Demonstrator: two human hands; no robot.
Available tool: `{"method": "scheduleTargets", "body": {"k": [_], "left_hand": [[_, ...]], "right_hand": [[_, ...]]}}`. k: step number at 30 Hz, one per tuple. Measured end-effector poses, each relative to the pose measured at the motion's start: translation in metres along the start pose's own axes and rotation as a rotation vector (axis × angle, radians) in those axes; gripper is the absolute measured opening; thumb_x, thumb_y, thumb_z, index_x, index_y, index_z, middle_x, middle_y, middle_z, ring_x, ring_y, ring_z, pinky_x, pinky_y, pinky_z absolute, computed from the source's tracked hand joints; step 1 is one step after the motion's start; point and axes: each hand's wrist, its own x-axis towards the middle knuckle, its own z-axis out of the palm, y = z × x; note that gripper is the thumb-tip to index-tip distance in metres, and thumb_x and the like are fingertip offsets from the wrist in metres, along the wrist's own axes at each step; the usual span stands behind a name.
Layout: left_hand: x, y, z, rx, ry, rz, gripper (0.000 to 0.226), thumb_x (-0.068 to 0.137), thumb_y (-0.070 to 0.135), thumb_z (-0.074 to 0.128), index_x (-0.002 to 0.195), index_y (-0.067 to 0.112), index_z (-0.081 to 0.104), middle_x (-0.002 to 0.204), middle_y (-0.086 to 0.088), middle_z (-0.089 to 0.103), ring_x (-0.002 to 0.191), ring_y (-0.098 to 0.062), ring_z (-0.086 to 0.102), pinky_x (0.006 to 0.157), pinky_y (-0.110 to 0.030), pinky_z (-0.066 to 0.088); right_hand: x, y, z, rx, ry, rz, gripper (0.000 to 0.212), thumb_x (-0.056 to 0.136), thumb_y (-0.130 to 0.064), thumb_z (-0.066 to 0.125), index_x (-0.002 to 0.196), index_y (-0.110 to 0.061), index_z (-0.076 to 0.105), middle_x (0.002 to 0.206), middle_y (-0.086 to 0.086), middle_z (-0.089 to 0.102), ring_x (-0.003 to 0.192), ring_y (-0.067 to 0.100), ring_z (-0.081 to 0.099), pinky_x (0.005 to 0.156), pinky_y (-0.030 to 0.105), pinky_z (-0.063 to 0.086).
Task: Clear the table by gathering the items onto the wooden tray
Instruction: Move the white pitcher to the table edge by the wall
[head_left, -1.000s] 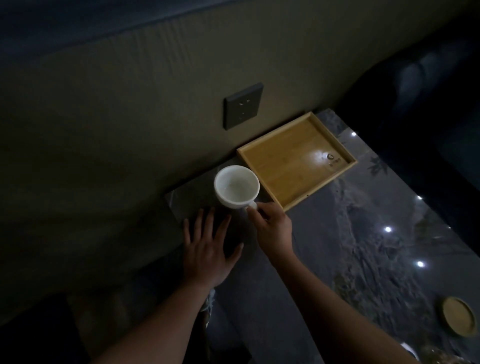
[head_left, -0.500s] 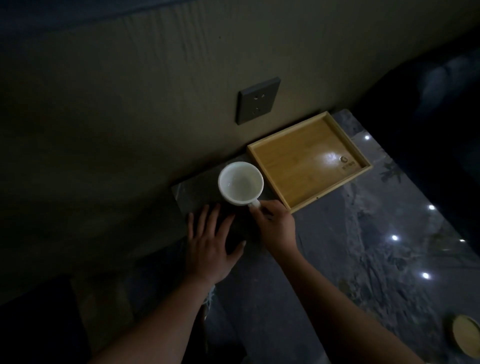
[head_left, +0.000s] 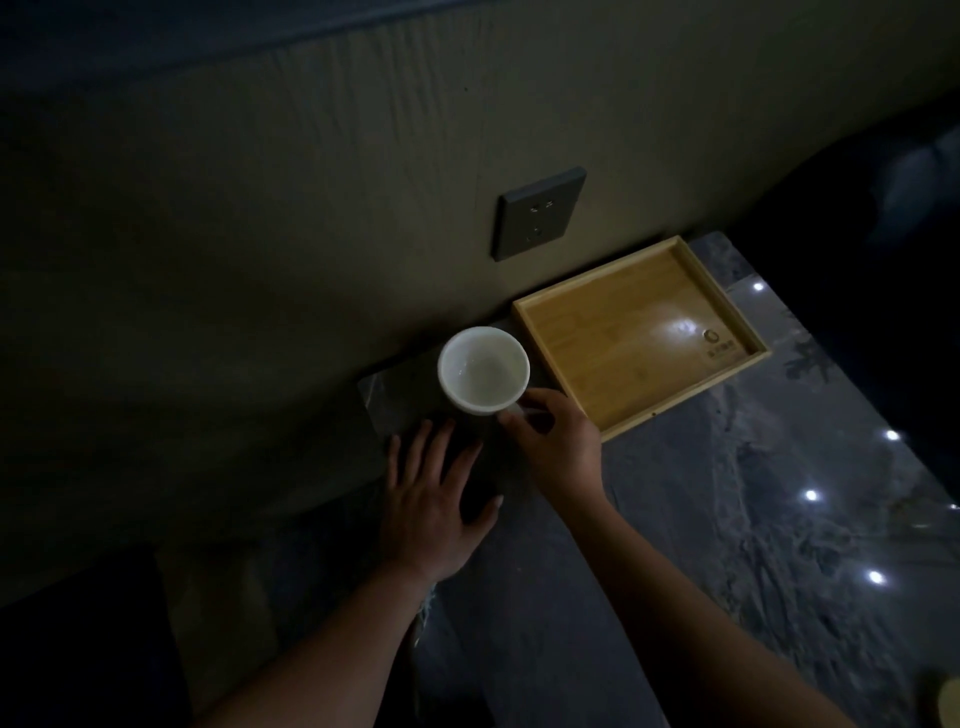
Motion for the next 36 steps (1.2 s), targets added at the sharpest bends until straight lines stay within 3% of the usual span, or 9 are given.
{"method": "scheduleTargets", "body": {"k": [8, 13, 36], "left_hand": [[-0.001, -0.002, 0.004, 0.010, -0.006, -0.007, 0.068, 0.086, 0.073, 0.037, 0.143, 0.037, 0.038, 0.155, -0.004, 0.034, 0.148, -0.027, 0.021, 0.119, -0.058, 0.016], [-0.001, -0.002, 0.003, 0.010, -0.004, -0.003, 0.068, 0.086, 0.073, 0.038, 0.144, 0.037, 0.039, 0.153, -0.005, 0.036, 0.147, -0.027, 0.024, 0.119, -0.057, 0.015], [-0.001, 0.000, 0.001, 0.021, -0.012, -0.011, 0.069, 0.086, 0.074, 0.034, 0.145, 0.038, 0.035, 0.153, -0.005, 0.035, 0.147, -0.028, 0.025, 0.118, -0.058, 0.016]], "right_hand": [[0.009, -0.007, 0.009, 0.016, -0.006, -0.007, 0.036, 0.086, -0.041, 0.072, 0.117, -0.025, 0.066, 0.104, -0.013, 0.070, 0.093, -0.001, 0.065, 0.075, 0.024, 0.056], [0.013, -0.012, 0.015, 0.023, -0.002, -0.020, 0.035, 0.084, -0.043, 0.074, 0.113, -0.025, 0.067, 0.096, -0.018, 0.066, 0.087, -0.007, 0.063, 0.070, 0.015, 0.050], [0.025, -0.017, 0.024, 0.049, -0.057, 0.040, 0.039, 0.085, -0.042, 0.073, 0.117, -0.021, 0.064, 0.106, -0.010, 0.067, 0.092, 0.001, 0.063, 0.076, 0.024, 0.055]]}}
